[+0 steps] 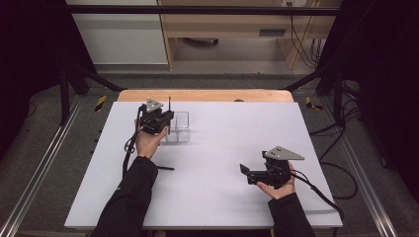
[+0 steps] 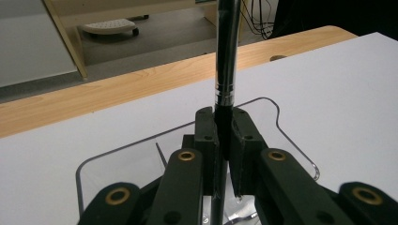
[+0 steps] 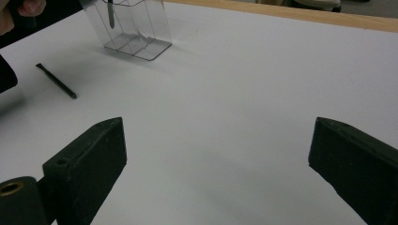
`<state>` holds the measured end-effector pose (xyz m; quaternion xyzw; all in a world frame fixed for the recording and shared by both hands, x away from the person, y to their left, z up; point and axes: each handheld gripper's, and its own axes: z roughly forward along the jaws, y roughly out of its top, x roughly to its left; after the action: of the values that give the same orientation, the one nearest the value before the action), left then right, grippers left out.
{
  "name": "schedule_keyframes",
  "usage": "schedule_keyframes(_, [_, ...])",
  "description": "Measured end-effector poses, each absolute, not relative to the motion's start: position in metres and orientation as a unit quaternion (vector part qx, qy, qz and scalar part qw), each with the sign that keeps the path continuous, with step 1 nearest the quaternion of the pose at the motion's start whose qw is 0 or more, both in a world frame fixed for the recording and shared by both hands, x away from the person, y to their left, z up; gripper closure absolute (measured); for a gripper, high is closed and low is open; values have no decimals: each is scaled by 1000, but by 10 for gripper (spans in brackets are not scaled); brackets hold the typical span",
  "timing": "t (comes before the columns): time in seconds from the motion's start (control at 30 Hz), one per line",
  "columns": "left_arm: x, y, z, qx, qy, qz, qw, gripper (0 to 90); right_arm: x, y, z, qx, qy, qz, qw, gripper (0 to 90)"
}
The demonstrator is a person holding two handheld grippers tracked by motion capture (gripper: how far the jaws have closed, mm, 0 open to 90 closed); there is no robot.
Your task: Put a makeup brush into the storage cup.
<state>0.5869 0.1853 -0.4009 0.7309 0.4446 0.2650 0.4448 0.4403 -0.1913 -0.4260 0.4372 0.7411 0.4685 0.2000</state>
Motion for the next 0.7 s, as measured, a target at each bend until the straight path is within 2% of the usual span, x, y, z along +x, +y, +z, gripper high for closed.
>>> schedule_keyframes(0.33, [586, 184, -407, 740, 444, 259, 434, 821, 440, -191, -426, 437, 741, 469, 200, 49])
schedule_keyframes(0.7, [573, 191, -394, 731, 439, 266, 450, 694, 440, -192, -425, 439, 739, 472, 199, 50])
